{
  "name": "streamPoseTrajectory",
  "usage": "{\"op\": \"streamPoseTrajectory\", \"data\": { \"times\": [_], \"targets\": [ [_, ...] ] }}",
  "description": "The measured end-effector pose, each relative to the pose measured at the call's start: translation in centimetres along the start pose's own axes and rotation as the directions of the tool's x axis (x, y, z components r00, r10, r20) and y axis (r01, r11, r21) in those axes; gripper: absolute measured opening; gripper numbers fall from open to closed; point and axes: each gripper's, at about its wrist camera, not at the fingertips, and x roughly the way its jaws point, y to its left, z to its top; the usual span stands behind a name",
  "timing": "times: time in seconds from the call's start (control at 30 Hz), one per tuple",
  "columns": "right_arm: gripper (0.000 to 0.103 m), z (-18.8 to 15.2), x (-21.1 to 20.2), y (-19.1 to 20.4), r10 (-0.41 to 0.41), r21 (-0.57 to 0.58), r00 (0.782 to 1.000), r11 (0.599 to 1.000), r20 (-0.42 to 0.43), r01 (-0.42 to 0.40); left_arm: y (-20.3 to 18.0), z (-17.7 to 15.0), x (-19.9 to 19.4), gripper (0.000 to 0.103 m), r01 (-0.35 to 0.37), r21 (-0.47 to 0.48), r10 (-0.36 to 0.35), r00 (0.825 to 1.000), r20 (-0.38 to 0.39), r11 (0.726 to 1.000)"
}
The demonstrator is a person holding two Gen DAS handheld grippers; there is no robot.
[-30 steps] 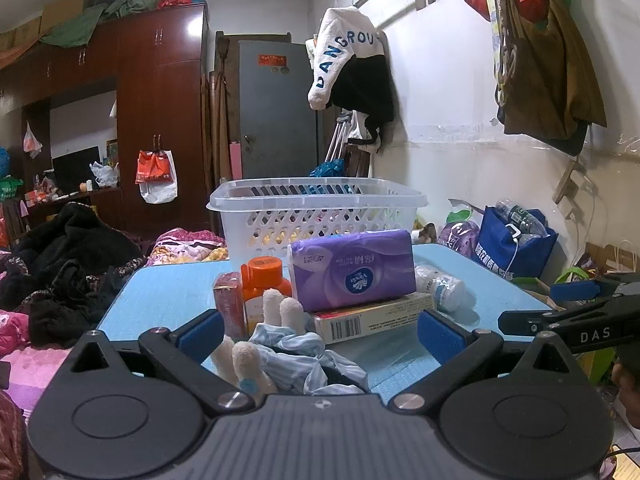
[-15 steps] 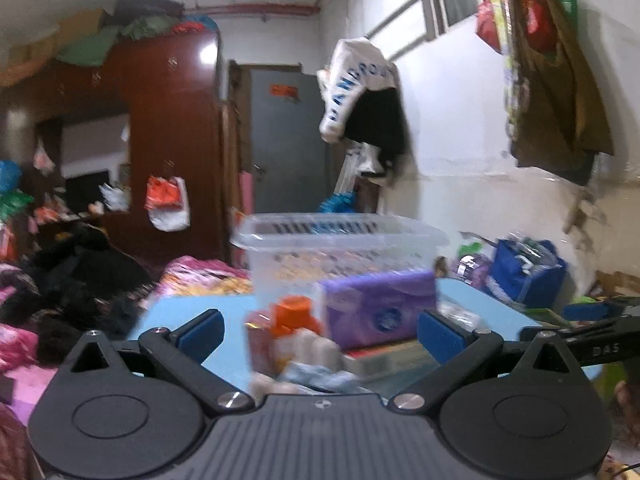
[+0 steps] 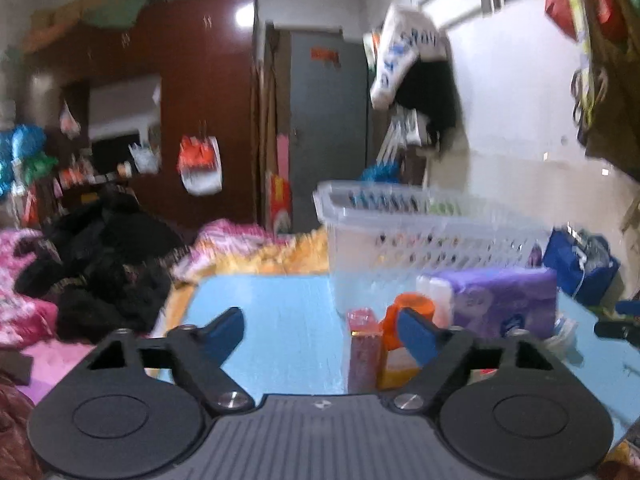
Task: Organize objects
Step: 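Grasp the white cotton-pad tub with the right gripper while the left gripper approaches the small red box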
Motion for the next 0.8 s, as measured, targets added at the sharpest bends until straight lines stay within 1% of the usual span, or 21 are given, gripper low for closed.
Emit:
{"op": "streamPoseTrajectory", "data": {
  "times": [0.03,0.07,0.1,0.17,0.23,0.27,0.33,0.4,0.5,0.63,0.7,0.77,0.8],
  "targets": [
    [0.096,0.2,0.6,-0.3,0.009,0.012,1.000,1.000,-0.018,-0.009,0.2,0.1,0.7,0.074,0.003,0.002,-0.003,1.000,-0.013,1.000],
    [0.090,0.3,1.3,-0.7,0.023,0.029,0.999,0.999,-0.034,-0.022,0.2,0.2,1.4,0.072,0.005,0.005,-0.005,1.000,-0.026,1.000],
    [0.087,0.4,1.8,-1.0,0.036,0.042,0.998,0.999,-0.051,-0.033,0.3,0.2,1.9,0.070,0.008,0.002,-0.008,0.999,-0.033,1.000],
    [0.071,0.4,2.9,-1.4,0.042,0.049,0.995,0.998,-0.088,-0.038,0.7,0.0,2.6,0.069,0.014,-0.010,-0.014,0.999,-0.043,1.000],
    [0.064,0.4,3.7,-1.3,0.044,0.034,0.993,0.999,-0.112,-0.040,1.0,-0.1,2.9,0.069,0.034,-0.013,-0.034,0.998,-0.055,0.999],
    [0.062,0.4,4.0,-1.4,0.052,0.036,0.991,0.998,-0.121,-0.048,0.8,-0.3,3.0,0.069,0.041,-0.010,-0.042,0.997,-0.065,0.999],
    [0.061,0.3,4.3,-1.4,0.075,0.044,0.989,0.997,-0.131,-0.070,0.6,-0.3,3.3,0.065,0.050,0.002,-0.049,0.996,-0.078,0.999],
    [0.060,0.3,4.6,-1.3,0.069,0.034,0.988,0.997,-0.139,-0.065,0.5,-0.3,3.6,0.063,0.048,0.004,-0.047,0.996,-0.078,0.999],
    [0.056,0.1,5.0,-1.4,0.077,0.043,0.985,0.997,-0.153,-0.072,0.7,-0.3,3.7,0.055,0.040,-0.011,-0.041,0.996,-0.075,0.999],
    [0.056,-0.1,5.5,-1.5,0.087,0.040,0.984,0.996,-0.155,-0.082,0.7,-0.4,3.6,0.054,0.069,-0.006,-0.070,0.995,-0.068,0.998],
    [0.055,-0.1,5.5,-1.4,0.087,0.036,0.985,0.996,-0.150,-0.082,0.7,-0.4,3.4,0.054,0.076,-0.018,-0.077,0.996,-0.054,0.997],
    [0.055,-0.2,5.3,-1.5,0.087,0.039,0.986,0.996,-0.144,-0.082,0.6,-0.3,3.3,0.054,0.103,-0.028,-0.104,0.993,-0.046,0.994],
    [0.055,-0.2,5.3,-1.6,0.088,0.043,0.986,0.996,-0.143,-0.083,0.5,-0.3,3.3,0.054,0.105,-0.025,-0.106,0.993,-0.041,0.994]
  ]
}}
